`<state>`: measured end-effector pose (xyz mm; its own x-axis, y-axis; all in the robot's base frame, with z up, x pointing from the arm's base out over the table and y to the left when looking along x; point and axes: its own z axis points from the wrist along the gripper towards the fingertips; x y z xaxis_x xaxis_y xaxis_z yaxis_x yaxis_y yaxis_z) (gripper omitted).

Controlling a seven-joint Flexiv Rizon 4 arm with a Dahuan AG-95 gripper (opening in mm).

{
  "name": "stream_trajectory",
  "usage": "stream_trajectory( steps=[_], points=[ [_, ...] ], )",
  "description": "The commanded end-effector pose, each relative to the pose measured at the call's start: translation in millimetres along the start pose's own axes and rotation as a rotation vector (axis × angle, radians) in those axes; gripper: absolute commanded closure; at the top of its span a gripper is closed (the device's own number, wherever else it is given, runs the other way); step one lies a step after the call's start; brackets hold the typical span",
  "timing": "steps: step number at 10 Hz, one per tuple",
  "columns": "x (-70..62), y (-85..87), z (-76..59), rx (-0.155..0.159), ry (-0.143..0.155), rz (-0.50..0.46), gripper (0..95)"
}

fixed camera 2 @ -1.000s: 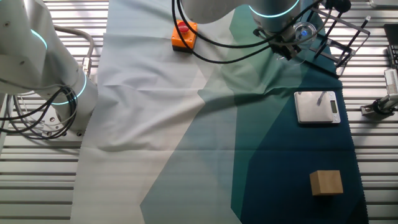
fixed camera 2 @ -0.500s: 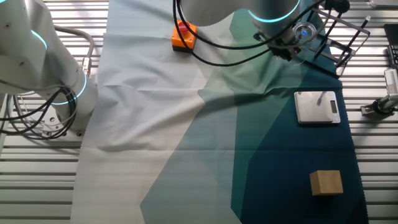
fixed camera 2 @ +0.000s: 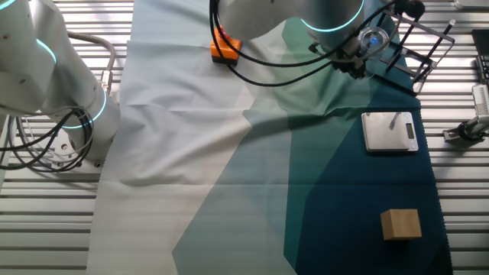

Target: Take the cup off the cup rack

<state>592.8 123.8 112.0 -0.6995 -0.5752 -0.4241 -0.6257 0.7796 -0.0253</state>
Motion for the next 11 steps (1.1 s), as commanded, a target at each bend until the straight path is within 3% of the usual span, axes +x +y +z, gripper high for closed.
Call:
stream_trajectory(
  steps=[1,6,7,11],
  points=[
    [0.6,-0.3,3.5,-0.002,-0.004,-0.001,38.0],
    [-7.7,0.9,9.1,0.001,-0.014,0.002,38.0],
    [-8.6,1.1,9.5,0.002,-0.017,0.004,57.0],
    [-9.8,1.1,16.1,0.004,-0.028,0.004,57.0]
  ],
)
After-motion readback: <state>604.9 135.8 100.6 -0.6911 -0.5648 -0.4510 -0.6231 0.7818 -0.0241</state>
